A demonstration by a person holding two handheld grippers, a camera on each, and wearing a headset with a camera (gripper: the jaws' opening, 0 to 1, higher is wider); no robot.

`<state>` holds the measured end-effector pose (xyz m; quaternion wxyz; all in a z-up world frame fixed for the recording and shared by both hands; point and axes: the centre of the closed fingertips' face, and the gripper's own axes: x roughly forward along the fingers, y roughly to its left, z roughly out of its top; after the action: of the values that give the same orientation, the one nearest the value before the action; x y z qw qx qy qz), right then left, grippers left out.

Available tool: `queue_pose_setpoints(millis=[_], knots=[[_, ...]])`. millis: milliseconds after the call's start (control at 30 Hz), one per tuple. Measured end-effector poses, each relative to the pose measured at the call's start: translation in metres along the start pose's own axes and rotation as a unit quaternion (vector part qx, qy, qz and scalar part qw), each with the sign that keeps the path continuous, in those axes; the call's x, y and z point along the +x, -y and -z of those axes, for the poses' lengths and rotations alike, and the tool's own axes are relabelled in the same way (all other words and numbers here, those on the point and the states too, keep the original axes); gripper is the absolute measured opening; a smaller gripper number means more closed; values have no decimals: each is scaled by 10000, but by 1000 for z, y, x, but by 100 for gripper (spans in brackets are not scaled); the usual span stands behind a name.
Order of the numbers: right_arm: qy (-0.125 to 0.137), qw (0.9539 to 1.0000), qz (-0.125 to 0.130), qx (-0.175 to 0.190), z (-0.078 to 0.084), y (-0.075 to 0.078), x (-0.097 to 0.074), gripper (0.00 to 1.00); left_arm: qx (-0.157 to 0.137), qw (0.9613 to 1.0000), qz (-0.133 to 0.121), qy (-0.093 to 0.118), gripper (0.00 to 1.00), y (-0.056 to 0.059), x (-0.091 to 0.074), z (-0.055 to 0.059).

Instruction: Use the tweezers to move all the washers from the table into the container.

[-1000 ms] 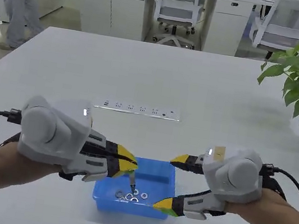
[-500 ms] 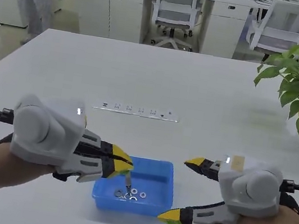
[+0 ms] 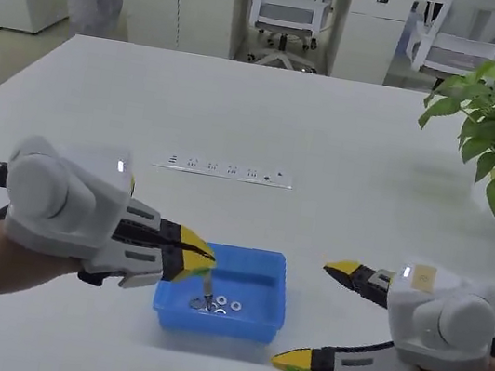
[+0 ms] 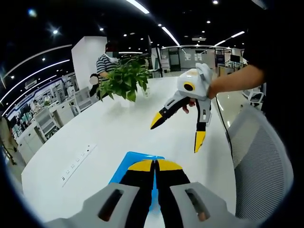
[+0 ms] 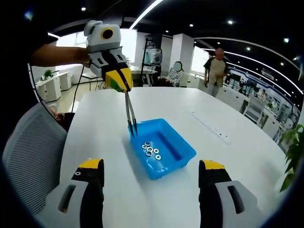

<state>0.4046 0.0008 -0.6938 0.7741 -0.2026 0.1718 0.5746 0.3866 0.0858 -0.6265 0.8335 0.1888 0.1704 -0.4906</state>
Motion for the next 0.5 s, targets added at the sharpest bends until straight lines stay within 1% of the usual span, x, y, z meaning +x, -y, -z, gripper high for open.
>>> queue_pose_setpoints(millis=[67,133,233,400,500], knots=[[-4,10000,14,35,1,-2,-2,83,-4,10000,10,8,4,3,-1,-1],[62,10000,20,-9,0,-4,-4,82,-8,10000,43,26,4,6,-3,-2],[61,10000,21,44,-2,-7,-5,82,-8,10000,89,44,4,11,-4,-3],[117,9999,-40,-20,-5,-17,-5,81,7,9998,205,89,4,22,-6,-5],[133,9998,-114,-48,-6,-23,-5,79,24,9995,287,102,4,30,-6,-5]])
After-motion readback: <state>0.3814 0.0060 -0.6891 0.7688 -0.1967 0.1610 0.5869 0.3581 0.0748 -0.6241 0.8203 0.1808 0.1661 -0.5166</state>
